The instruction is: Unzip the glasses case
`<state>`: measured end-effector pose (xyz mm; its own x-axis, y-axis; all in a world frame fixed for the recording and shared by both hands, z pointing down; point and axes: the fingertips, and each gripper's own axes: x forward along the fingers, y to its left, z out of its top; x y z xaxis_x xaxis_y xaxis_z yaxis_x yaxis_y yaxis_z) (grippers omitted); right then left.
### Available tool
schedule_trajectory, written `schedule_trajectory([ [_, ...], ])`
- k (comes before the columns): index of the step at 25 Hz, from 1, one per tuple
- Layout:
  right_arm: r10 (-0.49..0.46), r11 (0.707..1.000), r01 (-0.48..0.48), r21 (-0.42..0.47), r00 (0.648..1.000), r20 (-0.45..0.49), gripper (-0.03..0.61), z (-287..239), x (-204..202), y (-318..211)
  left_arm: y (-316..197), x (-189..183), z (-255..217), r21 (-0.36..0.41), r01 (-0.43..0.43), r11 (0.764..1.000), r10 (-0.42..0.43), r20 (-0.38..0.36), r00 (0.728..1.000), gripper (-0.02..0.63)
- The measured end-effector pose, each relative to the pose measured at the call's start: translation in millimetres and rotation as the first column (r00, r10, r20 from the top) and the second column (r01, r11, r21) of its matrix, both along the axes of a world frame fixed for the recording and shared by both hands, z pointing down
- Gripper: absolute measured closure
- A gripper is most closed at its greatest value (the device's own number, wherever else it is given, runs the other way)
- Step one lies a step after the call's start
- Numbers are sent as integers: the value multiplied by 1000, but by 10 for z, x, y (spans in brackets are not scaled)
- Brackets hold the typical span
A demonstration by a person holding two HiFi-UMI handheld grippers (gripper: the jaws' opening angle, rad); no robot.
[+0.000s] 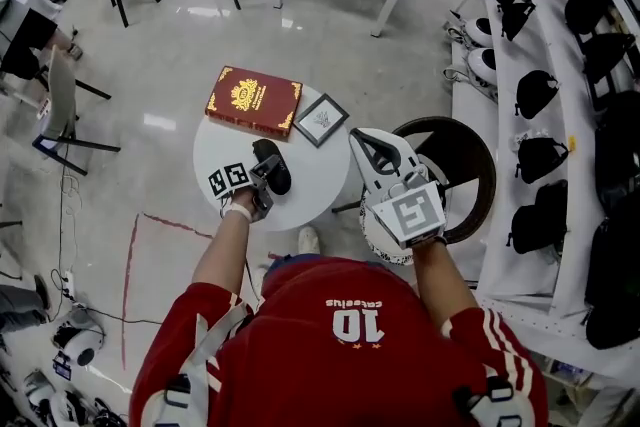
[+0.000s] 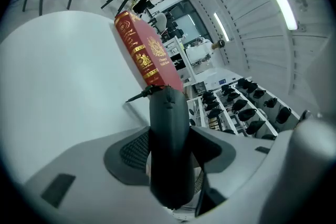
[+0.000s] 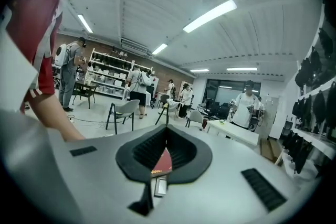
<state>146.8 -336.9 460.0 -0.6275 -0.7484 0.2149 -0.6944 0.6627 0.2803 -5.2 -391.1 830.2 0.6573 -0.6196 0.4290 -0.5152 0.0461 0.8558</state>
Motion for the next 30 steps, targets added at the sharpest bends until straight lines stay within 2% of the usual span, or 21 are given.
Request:
schedule_trajectory([
  [7, -8, 1000, 8, -11, 999, -31, 563, 94, -18, 25, 84, -114, 201, -38, -46, 998, 50, 121, 991, 382],
  [10, -12, 1000, 11, -22, 999, -33, 563, 112, -40, 40, 116, -195, 217, -49, -73, 996, 80, 175, 981, 345],
  [15, -31, 999, 28, -38, 995, -93, 563, 216, -129, 101, 169, -267, 152, -50, -103, 993, 110, 178, 978, 342],
  [19, -40, 998, 36, -45, 996, -84, 563, 224, -211, 176, 277, -373, 82, -40, -117, 992, 122, 185, 975, 342],
  [24, -19, 999, 17, -45, 999, -46, 563, 128, -276, 218, 318, -509, -171, 7, -118, 993, 114, 205, 972, 342],
  [30, 22, 1000, -22, -21, 1000, -8, 563, -108, -321, 298, 333, -583, -797, 125, -159, 979, 124, 250, 960, 344],
])
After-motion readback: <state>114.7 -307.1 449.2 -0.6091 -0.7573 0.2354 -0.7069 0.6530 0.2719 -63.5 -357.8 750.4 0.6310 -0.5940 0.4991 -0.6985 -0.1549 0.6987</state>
